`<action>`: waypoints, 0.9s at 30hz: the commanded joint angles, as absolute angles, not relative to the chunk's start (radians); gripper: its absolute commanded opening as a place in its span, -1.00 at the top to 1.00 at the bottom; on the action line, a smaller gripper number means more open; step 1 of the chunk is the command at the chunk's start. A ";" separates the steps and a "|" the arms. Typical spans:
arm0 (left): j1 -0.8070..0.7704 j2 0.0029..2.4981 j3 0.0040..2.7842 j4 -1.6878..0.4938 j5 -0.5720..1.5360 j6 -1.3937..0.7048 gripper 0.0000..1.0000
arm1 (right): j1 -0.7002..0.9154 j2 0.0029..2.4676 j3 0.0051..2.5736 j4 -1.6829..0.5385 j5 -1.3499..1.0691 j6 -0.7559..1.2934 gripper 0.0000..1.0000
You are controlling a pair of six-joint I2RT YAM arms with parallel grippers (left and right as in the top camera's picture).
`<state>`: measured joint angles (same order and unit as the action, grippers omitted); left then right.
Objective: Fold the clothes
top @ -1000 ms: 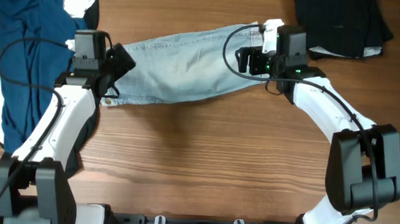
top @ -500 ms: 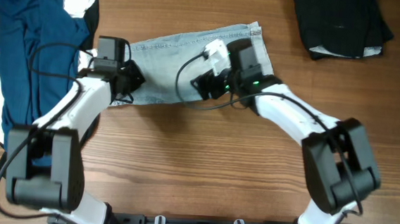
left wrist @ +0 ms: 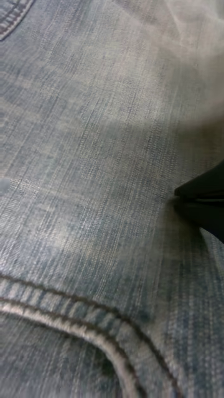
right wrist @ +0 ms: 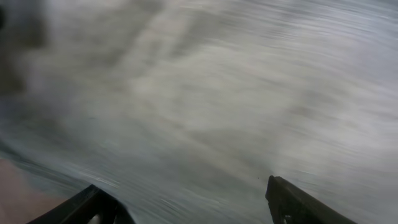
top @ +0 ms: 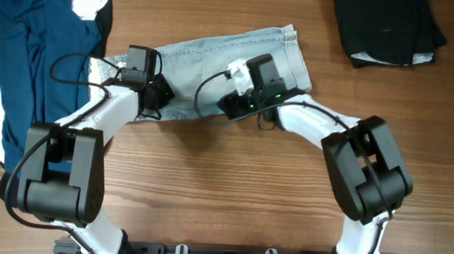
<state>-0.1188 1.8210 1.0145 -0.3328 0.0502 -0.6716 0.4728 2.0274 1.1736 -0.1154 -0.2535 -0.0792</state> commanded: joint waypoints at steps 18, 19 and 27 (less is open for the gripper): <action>-0.120 1.837 1.026 -0.373 -0.062 -0.688 0.76 | 0.169 2.065 1.178 -0.182 -0.138 -0.006 -0.60; -0.120 1.834 1.028 -0.383 -0.062 -0.688 0.73 | 0.169 2.064 1.178 -0.181 -0.138 0.004 -0.60; -0.120 1.717 1.143 -0.579 -0.081 -0.625 0.31 | 0.169 1.978 1.255 -0.189 -0.203 -0.001 -0.79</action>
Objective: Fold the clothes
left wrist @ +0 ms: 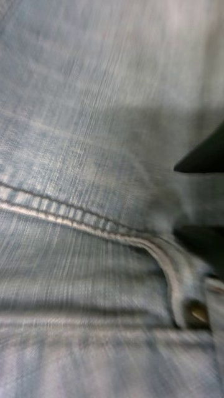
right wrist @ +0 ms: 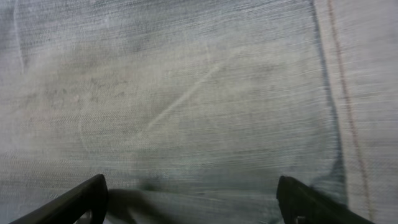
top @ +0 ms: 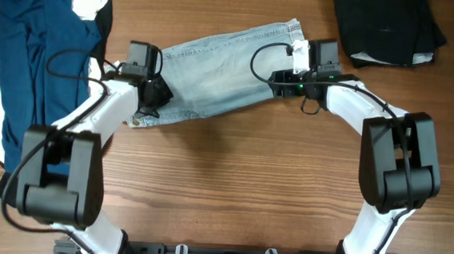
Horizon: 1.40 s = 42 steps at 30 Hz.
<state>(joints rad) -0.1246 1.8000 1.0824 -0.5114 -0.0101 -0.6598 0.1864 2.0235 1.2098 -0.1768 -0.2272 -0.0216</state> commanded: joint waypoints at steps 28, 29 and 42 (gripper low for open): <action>0.090 1.760 1.172 -0.578 0.058 -0.429 -0.53 | 0.169 2.155 1.311 -0.061 -0.168 -0.060 -0.59; 0.092 1.773 1.172 -0.583 0.035 -0.397 -0.51 | 0.169 2.155 1.311 -0.065 -0.168 -0.061 -0.59; 0.173 1.914 1.172 -0.552 0.011 -0.156 -0.65 | 0.169 2.156 1.311 -0.072 -0.152 -0.076 -0.59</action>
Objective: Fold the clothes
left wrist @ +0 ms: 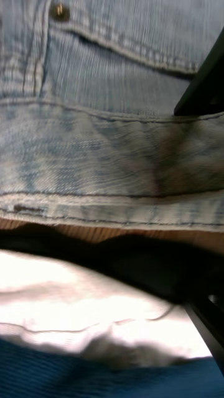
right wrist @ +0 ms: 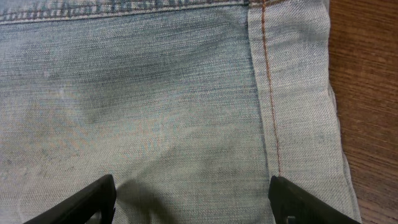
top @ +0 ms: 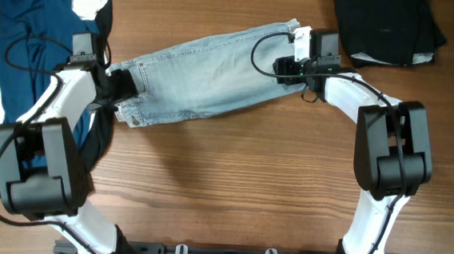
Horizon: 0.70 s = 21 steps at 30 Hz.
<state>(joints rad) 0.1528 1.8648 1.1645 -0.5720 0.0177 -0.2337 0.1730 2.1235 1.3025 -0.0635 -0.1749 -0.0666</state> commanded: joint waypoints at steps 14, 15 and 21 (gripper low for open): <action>0.132 1.996 1.172 -0.490 0.071 -0.157 -0.54 | 0.169 2.156 1.311 -0.084 -0.149 -0.076 -0.54; 0.138 1.995 1.172 -0.494 0.058 -0.157 -0.54 | 0.169 2.156 1.311 -0.088 -0.149 -0.076 -0.54; 0.178 1.922 1.172 -0.545 0.052 -0.156 -0.55 | 0.168 2.156 1.311 -0.095 -0.149 -0.076 -0.55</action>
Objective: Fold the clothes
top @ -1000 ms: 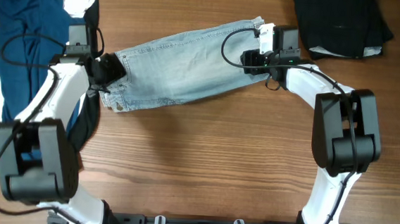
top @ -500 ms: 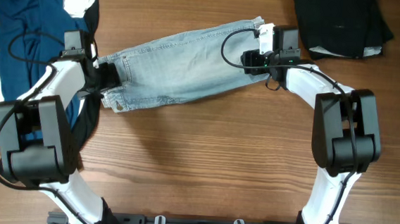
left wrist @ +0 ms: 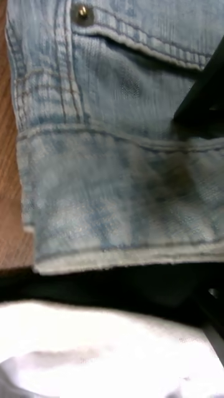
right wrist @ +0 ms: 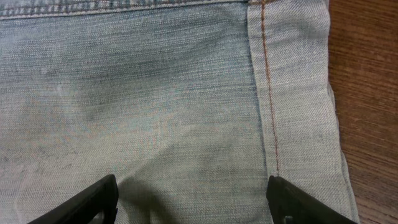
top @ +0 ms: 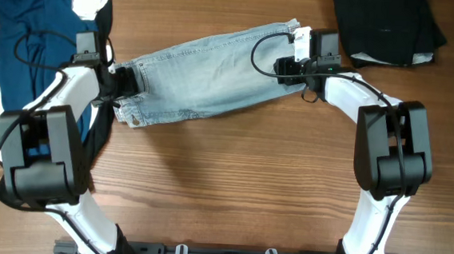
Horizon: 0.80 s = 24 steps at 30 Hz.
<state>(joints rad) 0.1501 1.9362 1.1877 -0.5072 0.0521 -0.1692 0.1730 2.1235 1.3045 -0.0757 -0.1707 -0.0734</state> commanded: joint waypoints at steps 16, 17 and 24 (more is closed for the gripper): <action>0.137 1.863 1.163 -0.607 0.131 -0.085 -0.60 | 0.169 2.156 1.311 -0.099 -0.149 -0.053 -0.56; 0.137 1.871 1.163 -0.604 0.131 -0.085 -0.60 | 0.169 2.156 1.311 -0.099 -0.149 -0.053 -0.56; 0.133 1.944 1.163 -0.545 0.202 -0.086 -0.53 | 0.169 2.156 1.311 -0.102 -0.149 -0.053 -0.56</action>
